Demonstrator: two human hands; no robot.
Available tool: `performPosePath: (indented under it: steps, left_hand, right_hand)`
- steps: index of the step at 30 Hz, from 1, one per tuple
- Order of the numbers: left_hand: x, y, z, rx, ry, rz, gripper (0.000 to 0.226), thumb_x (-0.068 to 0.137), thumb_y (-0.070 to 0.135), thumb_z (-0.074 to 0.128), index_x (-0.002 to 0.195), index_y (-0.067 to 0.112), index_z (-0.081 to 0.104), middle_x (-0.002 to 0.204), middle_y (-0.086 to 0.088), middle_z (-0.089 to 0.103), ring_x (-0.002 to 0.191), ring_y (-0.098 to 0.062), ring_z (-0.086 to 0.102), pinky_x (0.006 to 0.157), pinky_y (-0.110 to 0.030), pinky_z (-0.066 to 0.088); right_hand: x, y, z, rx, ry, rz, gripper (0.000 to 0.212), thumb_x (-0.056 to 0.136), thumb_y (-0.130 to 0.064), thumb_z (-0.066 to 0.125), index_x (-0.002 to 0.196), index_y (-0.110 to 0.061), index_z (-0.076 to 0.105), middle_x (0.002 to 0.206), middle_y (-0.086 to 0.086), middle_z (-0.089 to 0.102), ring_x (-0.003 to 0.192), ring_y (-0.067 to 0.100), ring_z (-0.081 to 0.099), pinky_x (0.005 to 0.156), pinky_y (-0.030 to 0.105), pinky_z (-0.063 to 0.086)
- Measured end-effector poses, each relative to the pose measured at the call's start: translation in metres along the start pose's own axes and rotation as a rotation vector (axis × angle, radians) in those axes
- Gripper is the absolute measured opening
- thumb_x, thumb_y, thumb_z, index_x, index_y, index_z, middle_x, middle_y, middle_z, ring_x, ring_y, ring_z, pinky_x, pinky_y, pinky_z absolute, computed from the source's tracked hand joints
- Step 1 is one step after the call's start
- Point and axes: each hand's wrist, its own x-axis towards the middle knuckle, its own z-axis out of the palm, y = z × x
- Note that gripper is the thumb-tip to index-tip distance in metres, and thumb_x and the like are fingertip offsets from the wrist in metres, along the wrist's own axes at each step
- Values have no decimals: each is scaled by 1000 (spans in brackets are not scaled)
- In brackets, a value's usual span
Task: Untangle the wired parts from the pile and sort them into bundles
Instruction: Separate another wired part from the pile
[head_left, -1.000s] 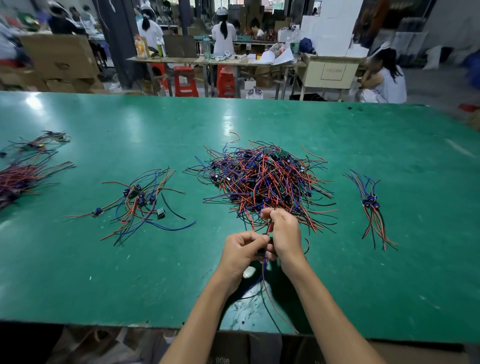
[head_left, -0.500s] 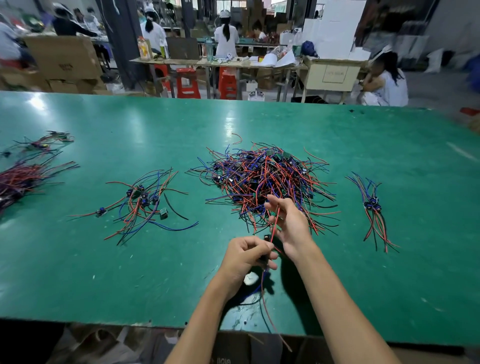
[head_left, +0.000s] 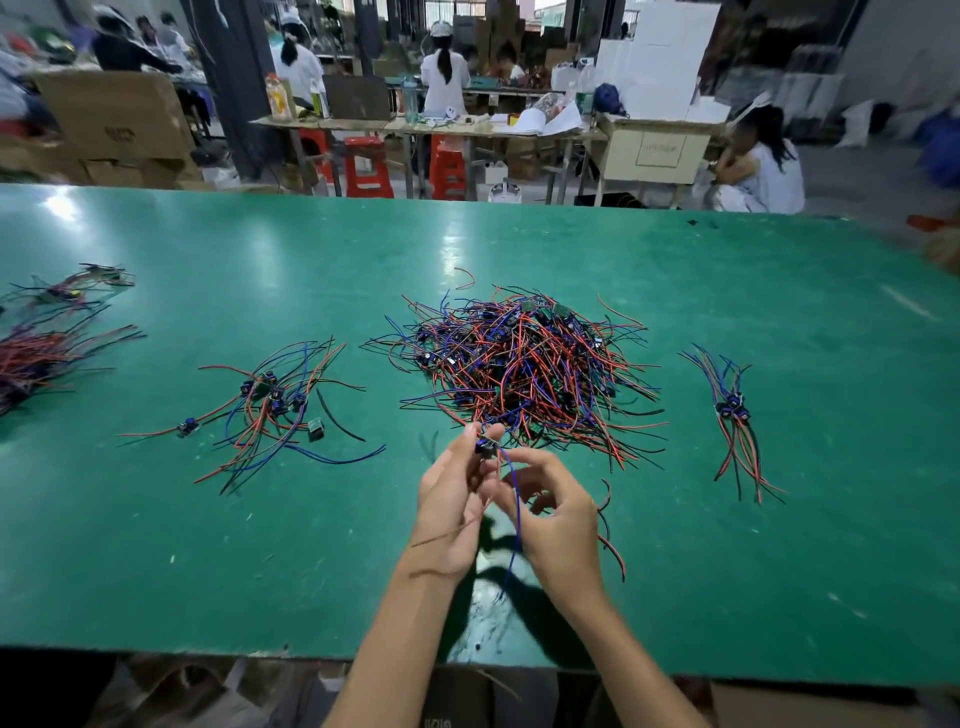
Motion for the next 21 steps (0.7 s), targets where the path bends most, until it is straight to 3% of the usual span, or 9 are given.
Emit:
performPosePath:
  steps: [2,5,8,11,18,21]
  left_hand:
    - [-1,1,3,-20,26,77,20,97,22,62,105,4,68,97,-9,77,64,-6,65,59,-17,55]
    - [-4,4,6,-20,46,122,14,97,16,63,101,2,64,85,-11,75,64,-13,70,60,-19,57]
    - [-7,6,8,30,85,181,12,93,14,68,98,4,64,75,-6,72,65,-17,72,61,-19,58]
    - [-12,6,8,96,90,238,13,92,14,71,96,2,67,78,-9,74,74,-25,76,65,-21,58]
    - [-17,7,7,115,95,252,14,90,15,73,86,1,73,83,-17,75,81,-33,76,64,-25,59]
    - [-17,5,2,139,61,262,15,88,17,75,85,2,73,84,-19,75,80,-36,76,65,-26,59]
  right_hand:
    - [3,-7,7,240,95,72,26,81,-27,81,105,-23,72,81,-2,76,71,10,68,67,23,53]
    - [10,-12,14,479,139,175,21,86,-28,72,99,-11,73,76,0,74,67,6,64,65,16,50]
    - [14,-13,17,512,189,323,21,87,-32,71,84,-11,74,68,-2,69,60,5,56,60,17,45]
    - [20,-14,15,536,221,402,16,94,-26,69,84,-13,73,67,-4,69,60,5,56,58,18,44]
    - [24,-22,10,471,185,304,14,97,-23,66,97,-15,78,77,-6,74,67,1,62,62,14,47]
    - [28,-22,9,429,185,303,14,98,-24,66,93,-18,78,79,-7,75,72,1,63,66,19,47]
